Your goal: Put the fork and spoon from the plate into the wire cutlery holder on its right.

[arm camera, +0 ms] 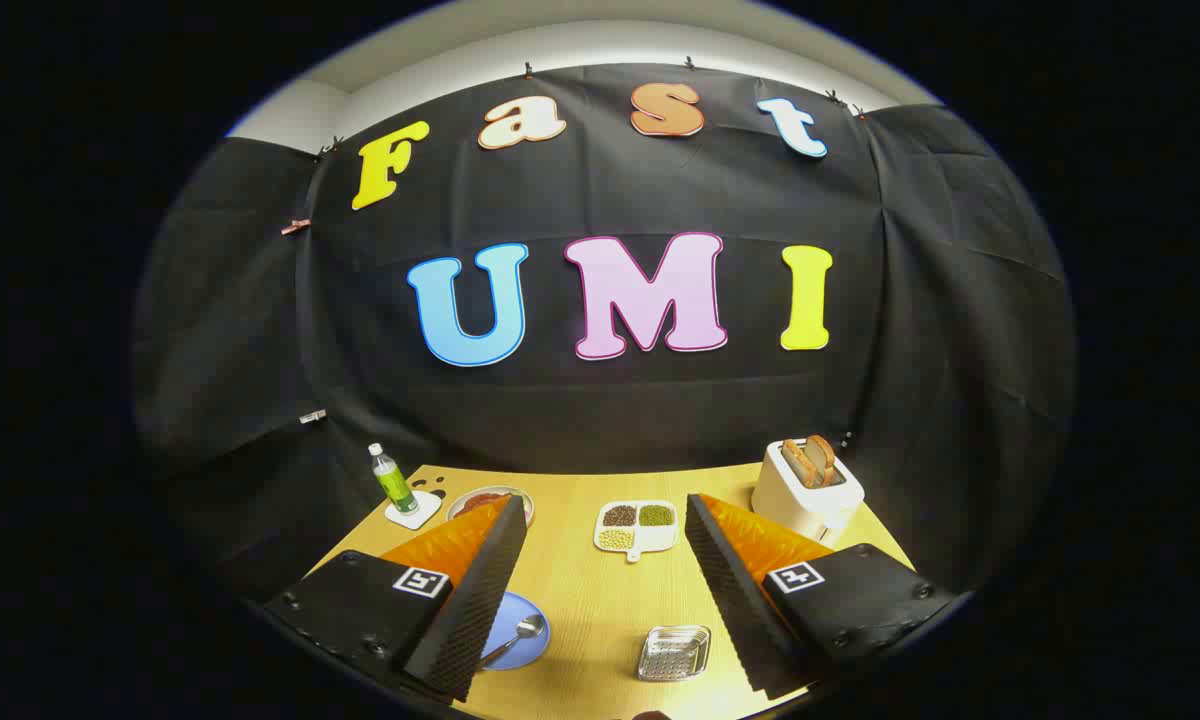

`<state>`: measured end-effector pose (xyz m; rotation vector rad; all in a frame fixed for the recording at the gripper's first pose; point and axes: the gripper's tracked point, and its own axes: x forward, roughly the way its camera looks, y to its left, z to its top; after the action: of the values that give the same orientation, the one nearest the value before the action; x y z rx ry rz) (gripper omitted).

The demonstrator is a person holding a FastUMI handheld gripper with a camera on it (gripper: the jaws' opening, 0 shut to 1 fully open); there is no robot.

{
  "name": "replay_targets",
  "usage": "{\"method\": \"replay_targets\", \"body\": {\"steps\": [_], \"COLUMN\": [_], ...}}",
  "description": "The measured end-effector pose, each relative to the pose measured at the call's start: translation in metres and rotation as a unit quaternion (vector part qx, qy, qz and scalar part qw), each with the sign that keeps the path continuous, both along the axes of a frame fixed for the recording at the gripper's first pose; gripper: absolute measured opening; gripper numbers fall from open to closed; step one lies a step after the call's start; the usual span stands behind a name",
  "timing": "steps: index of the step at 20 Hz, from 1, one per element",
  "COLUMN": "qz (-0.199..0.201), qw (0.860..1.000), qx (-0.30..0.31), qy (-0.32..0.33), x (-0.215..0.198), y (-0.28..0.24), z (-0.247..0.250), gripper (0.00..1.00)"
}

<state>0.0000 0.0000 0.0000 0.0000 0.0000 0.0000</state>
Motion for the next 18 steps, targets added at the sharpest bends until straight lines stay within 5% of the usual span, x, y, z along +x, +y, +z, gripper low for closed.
{"method": "replay_targets", "body": {"steps": [18], "qz": [-0.008], "qw": [0.999], "qx": [-0.001], "qy": [0.033], "x": [0.003], "y": [0.004], "z": [-0.023], "gripper": [1.00]}}
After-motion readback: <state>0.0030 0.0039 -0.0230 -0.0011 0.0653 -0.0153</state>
